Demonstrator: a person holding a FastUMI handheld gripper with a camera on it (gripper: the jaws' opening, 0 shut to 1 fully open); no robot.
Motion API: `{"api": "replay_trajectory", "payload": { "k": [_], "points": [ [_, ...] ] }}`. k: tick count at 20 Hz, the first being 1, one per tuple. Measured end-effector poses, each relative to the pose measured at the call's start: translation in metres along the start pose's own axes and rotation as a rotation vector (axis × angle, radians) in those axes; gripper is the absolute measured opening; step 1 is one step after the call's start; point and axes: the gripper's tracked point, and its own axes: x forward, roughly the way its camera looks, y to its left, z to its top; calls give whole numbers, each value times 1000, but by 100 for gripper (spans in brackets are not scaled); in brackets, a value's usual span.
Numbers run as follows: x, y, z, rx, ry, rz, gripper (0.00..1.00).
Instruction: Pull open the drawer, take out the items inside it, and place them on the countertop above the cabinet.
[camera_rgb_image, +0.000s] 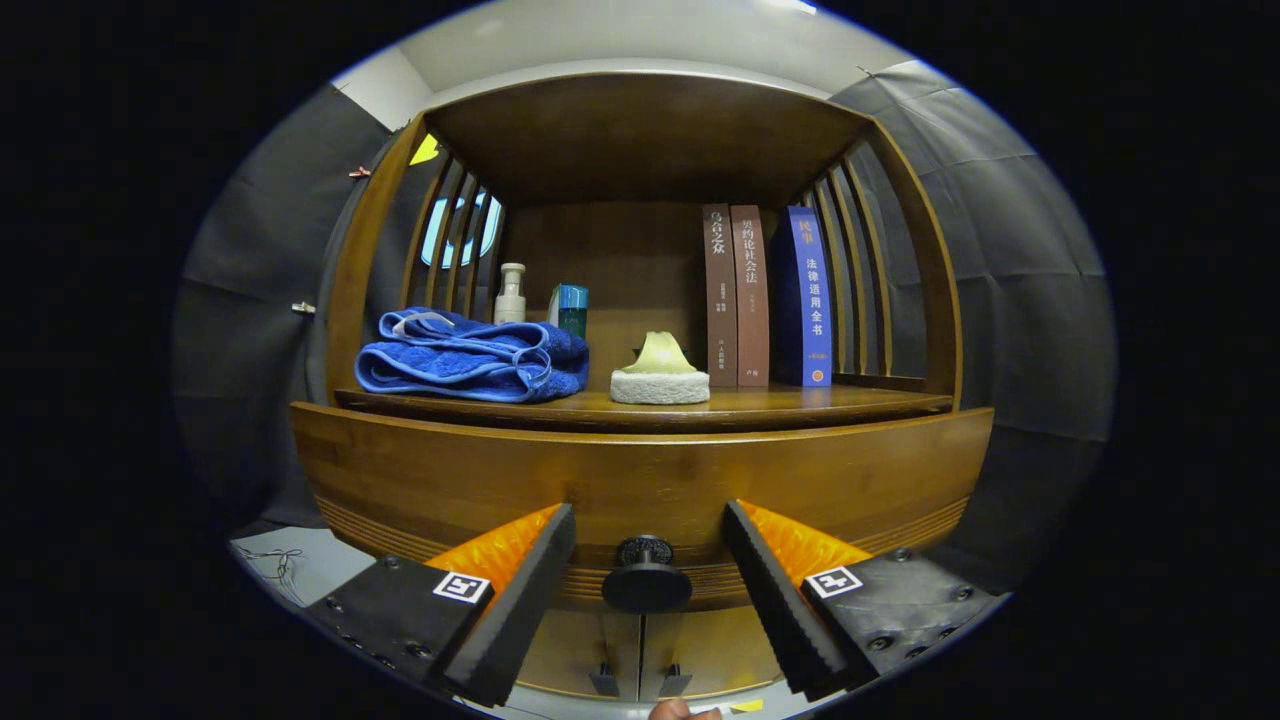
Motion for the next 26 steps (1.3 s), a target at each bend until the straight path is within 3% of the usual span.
{"api": "replay_trajectory", "payload": {
  "k": [6,16,21,26],
  "points": [
    [23,5,1,-34,-3,-6,99],
    [22,3,8,-61,-10,-11,98],
    [-13,21,43,-87,-51,39,99],
    [-56,34,112,-66,-91,67,98]
  ]
}}
